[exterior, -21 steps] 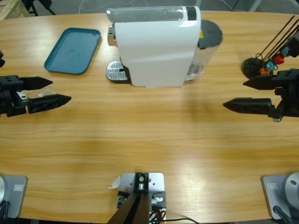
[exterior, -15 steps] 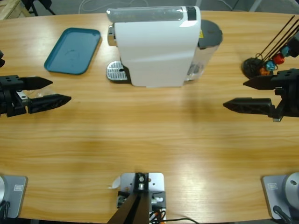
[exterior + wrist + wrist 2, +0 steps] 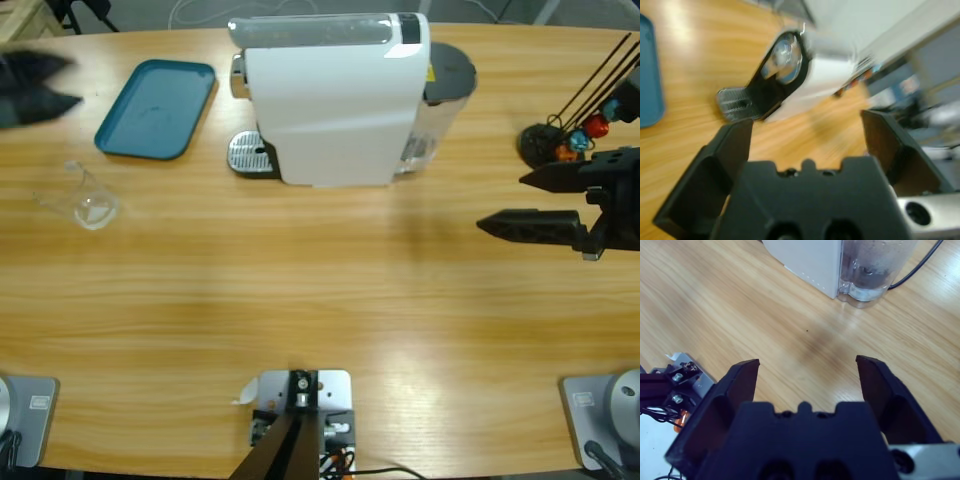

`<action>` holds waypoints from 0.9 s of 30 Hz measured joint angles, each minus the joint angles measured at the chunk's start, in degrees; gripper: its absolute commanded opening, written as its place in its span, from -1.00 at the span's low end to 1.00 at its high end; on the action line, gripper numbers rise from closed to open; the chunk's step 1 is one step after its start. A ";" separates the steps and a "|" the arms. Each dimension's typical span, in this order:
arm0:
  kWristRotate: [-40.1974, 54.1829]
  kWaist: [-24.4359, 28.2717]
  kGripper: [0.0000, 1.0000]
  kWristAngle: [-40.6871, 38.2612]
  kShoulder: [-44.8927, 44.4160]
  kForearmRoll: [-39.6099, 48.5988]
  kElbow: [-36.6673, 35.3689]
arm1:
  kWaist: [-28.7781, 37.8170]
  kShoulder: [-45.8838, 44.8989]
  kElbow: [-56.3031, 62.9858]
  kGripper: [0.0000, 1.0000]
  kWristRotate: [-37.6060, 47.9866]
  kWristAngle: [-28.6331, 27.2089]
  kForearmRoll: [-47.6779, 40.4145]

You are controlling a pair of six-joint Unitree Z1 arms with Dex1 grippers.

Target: Pour coffee

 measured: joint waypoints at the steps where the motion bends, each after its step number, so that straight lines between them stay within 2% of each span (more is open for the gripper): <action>1: -4.12 1.11 0.78 -1.64 0.90 -2.55 -0.12 | 0.01 0.00 0.00 0.67 0.00 0.00 -0.01; 4: -11.89 2.66 0.78 -5.11 4.96 -8.74 -0.76 | 0.02 0.00 0.00 0.67 0.00 0.00 -0.02; 12: -17.26 3.08 0.78 -10.83 17.17 -16.41 -2.53 | 0.02 0.00 0.01 0.64 0.00 0.00 -0.02; 21: -17.52 2.56 0.77 -14.74 23.95 -17.81 -11.55 | 0.02 0.05 0.02 0.60 0.00 0.01 -0.18; 27: -17.89 0.35 0.77 -15.31 27.06 -17.83 -12.57 | 0.02 0.05 0.02 0.60 0.00 0.01 -0.25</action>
